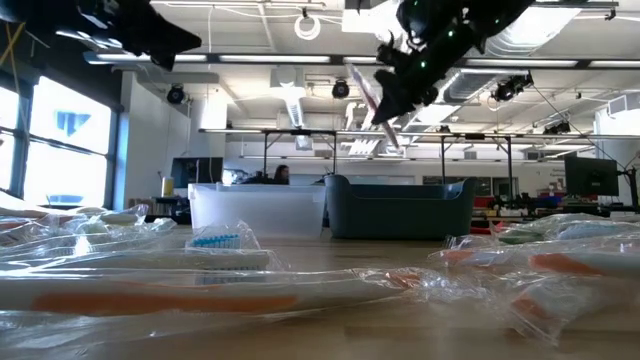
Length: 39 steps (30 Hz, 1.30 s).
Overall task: Pick & Place Toothbrushes
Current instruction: Put the orange toothbrush into the blue bin, then put the green toothbrush into the green bin
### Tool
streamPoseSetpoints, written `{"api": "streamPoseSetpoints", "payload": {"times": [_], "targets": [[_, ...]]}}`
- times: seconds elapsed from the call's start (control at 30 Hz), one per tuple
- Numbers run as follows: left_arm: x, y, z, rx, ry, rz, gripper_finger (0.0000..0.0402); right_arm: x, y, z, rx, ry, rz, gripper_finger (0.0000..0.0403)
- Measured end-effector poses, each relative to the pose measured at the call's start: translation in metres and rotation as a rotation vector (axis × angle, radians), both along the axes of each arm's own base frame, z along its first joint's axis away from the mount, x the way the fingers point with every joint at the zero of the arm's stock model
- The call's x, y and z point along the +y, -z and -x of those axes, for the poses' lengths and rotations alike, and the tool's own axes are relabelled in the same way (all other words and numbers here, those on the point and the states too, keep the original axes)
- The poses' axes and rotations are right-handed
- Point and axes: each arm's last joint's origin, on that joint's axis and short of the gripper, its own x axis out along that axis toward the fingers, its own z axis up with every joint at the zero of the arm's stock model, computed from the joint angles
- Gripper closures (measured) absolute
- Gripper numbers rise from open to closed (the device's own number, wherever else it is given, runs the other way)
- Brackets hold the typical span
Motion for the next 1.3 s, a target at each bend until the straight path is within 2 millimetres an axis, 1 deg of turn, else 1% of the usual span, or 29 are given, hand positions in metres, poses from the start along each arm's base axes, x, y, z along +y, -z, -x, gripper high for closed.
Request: {"api": "streamPoseSetpoints", "payload": {"times": [0.17, 0.3, 0.47, 0.6, 0.83, 0.9, 1.07, 1.17, 1.23, 1.3], "targets": [[-0.003, 0.01, 0.007, -0.021, -0.008, 0.033, 0.0401, -0.02, 0.027, -0.004, 0.077, -0.023, -0.062, 0.0383], [-0.004, 0.011, 0.009, -0.029, -0.01, 0.055, 0.0401, -0.033, 0.05, -0.006, 0.156, -0.046, -0.091, 0.0383], [-0.004, 0.011, 0.009, -0.029, -0.011, 0.062, 0.0401, -0.044, 0.068, -0.003, 0.219, -0.042, -0.137, 0.0383], [-0.004, 0.011, 0.009, -0.027, -0.011, 0.064, 0.0401, -0.05, 0.077, 0.0, 0.247, -0.044, -0.18, 0.0383], [-0.004, 0.011, 0.009, -0.027, -0.011, 0.066, 0.0401, -0.052, 0.08, 0.004, 0.251, -0.065, -0.226, 0.0382], [-0.004, 0.011, 0.009, -0.027, -0.011, 0.067, 0.0401, -0.052, 0.08, 0.004, 0.251, -0.065, -0.226, 0.0367], [-0.004, 0.011, 0.009, -0.027, -0.012, 0.088, 0.0401, -0.05, 0.08, 0.004, 0.282, -0.071, -0.205, 0.0292], [-0.004, 0.012, 0.009, -0.023, -0.013, 0.095, 0.0401, -0.047, 0.081, 0.002, 0.309, -0.048, -0.179, 0.0255], [-0.004, 0.012, 0.009, -0.023, -0.013, 0.096, 0.0401, -0.045, 0.081, 0.002, 0.326, -0.035, -0.166, 0.024], [-0.004, 0.012, 0.009, -0.023, -0.012, 0.098, 0.0401, -0.043, 0.079, 0.001, 0.327, -0.037, -0.159, 0.0233]]}}
